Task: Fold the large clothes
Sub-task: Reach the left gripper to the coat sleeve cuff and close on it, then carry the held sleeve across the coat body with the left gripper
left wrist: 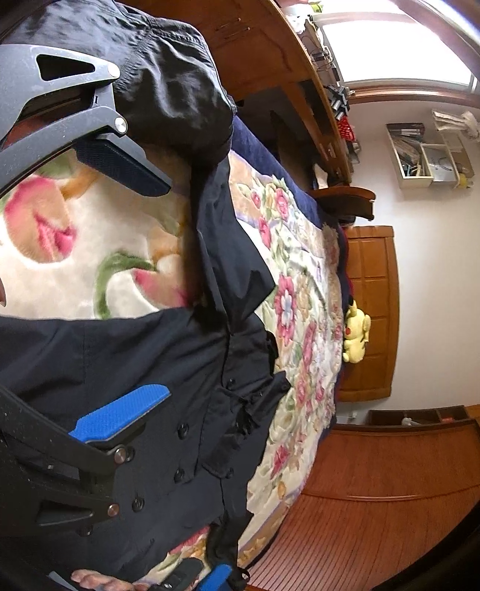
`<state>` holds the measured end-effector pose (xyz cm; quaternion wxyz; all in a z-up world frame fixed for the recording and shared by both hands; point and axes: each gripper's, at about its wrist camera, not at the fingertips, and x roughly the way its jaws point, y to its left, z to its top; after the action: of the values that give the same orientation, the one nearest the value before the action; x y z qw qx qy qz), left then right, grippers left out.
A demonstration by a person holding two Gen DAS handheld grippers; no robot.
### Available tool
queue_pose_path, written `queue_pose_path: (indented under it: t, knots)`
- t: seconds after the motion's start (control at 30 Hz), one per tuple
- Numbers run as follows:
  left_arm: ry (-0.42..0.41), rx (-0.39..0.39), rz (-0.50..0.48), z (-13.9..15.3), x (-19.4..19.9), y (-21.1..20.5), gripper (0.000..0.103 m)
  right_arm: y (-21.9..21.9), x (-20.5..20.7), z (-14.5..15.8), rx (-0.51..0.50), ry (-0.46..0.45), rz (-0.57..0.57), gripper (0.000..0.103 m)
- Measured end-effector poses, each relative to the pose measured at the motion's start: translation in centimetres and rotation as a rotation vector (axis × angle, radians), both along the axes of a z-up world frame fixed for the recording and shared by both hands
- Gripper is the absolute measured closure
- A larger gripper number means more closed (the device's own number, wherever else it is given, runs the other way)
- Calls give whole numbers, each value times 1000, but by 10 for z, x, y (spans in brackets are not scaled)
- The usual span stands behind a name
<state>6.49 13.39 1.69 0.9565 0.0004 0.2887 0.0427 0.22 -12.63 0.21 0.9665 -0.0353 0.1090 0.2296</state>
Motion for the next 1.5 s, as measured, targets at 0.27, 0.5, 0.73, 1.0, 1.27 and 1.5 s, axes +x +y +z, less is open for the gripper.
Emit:
queue_pose_path:
  t: [0.27, 0.5, 0.73, 1.0, 1.27, 1.5]
  knots:
    - [76, 35, 10, -21, 39, 14, 1, 14, 31, 14, -41, 2, 23, 0]
    - [151, 79, 16, -39, 78, 25, 1, 28, 44, 1, -97, -8, 38, 0]
    - [244, 157, 49, -64, 119, 37, 1, 22, 60, -19, -143, 58, 54, 0]
    - [324, 233, 83, -80, 153, 48, 14, 9, 67, -11, -121, 104, 46, 0]
    - [364, 356, 105, -90, 172, 54, 57, -1, 66, -4, -103, 94, 32, 0]
    - [329, 267, 69, -76, 174, 52, 99, -13, 78, -4, -120, 131, 10, 0]
